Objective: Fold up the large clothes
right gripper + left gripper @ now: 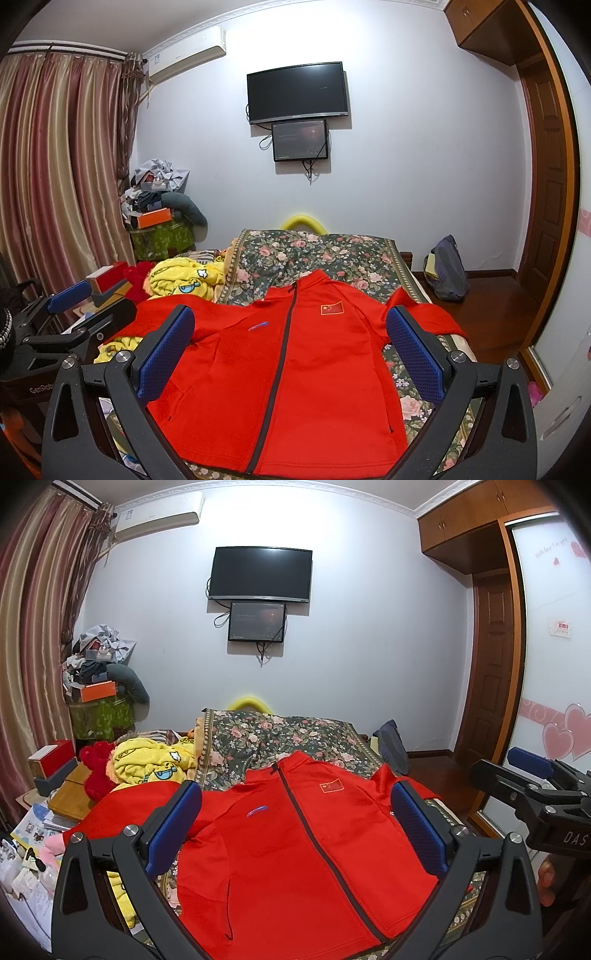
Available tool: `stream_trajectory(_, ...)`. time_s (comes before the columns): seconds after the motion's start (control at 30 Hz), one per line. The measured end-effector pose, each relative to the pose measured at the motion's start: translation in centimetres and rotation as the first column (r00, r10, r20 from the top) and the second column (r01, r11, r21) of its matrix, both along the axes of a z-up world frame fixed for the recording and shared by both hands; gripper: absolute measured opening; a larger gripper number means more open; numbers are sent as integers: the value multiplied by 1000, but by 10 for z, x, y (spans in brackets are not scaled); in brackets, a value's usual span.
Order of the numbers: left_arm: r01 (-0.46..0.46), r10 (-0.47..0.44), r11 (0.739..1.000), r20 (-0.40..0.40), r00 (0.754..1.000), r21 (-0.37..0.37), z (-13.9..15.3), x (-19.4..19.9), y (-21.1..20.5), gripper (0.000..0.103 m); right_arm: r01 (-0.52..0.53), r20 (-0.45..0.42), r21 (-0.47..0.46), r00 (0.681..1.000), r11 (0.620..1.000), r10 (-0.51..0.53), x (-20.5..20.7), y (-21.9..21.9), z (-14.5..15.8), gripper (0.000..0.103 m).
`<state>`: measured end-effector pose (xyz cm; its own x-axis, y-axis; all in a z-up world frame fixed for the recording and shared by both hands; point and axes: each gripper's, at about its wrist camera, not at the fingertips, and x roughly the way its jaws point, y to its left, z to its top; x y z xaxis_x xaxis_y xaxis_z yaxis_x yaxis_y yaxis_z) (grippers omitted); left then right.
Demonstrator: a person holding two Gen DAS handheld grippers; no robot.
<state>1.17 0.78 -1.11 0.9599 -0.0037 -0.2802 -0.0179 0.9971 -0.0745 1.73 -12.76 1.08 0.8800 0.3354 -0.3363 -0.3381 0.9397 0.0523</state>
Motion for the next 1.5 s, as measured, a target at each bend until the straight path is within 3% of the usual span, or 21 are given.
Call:
stream_trajectory(0.63,-17,17,1000,-21,1000,-9,-6,11,9,103,-3,-32,-11,999,1000,3,14,3,-4,103)
stream_trajectory(0.93,-111,109,993,-49,993,-46,-6,43,56,103,-12,-67,-25,998,1000,10,43,14,-14,103)
stream_trajectory(1.17,-250,241,968,-167,956,-34,-32,91,122,103,-29,-124,-24,992,999,26,87,28,-28,103)
stream_trajectory(1.4,-337,284,930,-296,912,-146,-70,133,209,103,-37,-164,-66,986,997,26,141,49,-45,103)
stream_trajectory(1.5,-385,307,908,-362,880,-166,-92,149,247,103,-49,-210,-73,977,996,33,165,58,-57,103)
